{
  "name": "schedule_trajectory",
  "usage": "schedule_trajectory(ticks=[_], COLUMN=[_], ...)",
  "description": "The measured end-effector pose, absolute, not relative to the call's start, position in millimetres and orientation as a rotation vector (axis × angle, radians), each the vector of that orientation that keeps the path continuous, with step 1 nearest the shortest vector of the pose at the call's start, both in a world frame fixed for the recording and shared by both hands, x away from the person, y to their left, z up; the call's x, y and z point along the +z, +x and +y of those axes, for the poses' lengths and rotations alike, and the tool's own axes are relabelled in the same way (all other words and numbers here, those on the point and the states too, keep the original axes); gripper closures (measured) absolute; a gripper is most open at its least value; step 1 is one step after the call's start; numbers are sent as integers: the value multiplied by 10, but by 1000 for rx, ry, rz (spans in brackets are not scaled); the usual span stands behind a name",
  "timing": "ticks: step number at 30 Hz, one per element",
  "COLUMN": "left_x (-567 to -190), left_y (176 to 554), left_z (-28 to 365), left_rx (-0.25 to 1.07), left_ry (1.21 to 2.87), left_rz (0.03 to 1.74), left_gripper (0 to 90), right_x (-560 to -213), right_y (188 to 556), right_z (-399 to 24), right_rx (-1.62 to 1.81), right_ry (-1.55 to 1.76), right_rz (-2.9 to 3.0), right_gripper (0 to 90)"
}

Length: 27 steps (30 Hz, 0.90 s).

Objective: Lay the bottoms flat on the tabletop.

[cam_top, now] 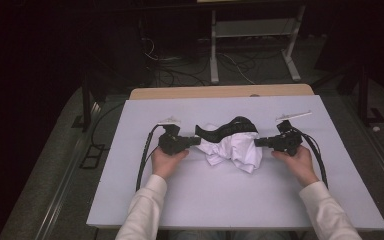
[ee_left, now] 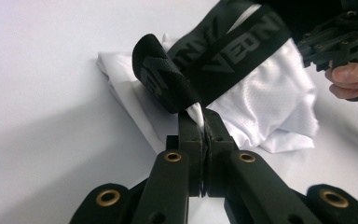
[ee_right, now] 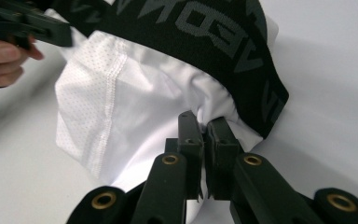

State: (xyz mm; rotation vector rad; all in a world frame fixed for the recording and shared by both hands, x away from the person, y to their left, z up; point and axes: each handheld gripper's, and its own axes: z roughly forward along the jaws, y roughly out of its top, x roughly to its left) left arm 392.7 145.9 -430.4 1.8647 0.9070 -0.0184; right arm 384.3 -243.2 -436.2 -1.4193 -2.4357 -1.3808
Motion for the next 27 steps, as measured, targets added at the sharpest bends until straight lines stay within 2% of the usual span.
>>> schedule_trajectory(ticks=[6,17,27], left_x=[-4173,-4071,-4008], left_y=[3788,3498,3218], left_z=[1598,1798,1827], left_rx=[-2,-16,-41], left_ry=[1817,1748,1758], left_rz=[890,885,833], left_gripper=[876,877,877], right_x=[-4227,-4127,-4051], right_y=[3710,3427,3078], right_z=[-2600,-2655,-2685], right_rx=[-1396,-1427,-1415], right_ry=[-1449,-1401,-1324], right_rz=[-2448,-2427,-2438], right_gripper=[858,860,861])
